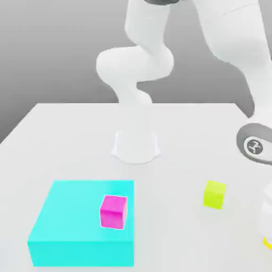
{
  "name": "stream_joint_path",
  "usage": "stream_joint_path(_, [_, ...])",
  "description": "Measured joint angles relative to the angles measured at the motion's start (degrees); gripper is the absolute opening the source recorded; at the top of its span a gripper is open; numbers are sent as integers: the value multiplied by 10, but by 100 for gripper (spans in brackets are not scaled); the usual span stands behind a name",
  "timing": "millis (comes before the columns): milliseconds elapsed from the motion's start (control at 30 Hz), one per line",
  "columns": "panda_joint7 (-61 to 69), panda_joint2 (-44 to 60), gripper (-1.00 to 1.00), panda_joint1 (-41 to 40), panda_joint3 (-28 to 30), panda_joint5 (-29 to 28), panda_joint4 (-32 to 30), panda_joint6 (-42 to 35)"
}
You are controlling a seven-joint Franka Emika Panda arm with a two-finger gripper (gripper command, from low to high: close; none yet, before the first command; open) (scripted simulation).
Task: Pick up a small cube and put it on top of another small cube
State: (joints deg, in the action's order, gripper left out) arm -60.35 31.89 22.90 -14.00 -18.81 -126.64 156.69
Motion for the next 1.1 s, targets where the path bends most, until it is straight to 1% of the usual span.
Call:
stream_joint_path(200, [1, -1, -100, -1, -1, 1, 0, -1])
stream_joint_path(333, [28, -72, -100, -26, -34, 38, -19, -53])
stream_joint_path(367, [39, -92, -100, -38, -32, 44, -27, -64])
stream_joint_path(533, [120, -197, -100, -118, 12, 68, -85, -106])
stream_joint_path(767, [262, -345, -100, -248, 86, 134, -169, -159])
stream_joint_path(900, [346, -417, -100, -279, 136, 179, -215, -184])
stream_joint_path(1033, [365, -369, -100, -286, 147, 190, -241, -111])
stream_joint_path(1067, [365, -355, 100, -287, 147, 189, -245, -93])
stream_joint_path(1100, [365, -355, 100, -287, 147, 189, -245, -93])
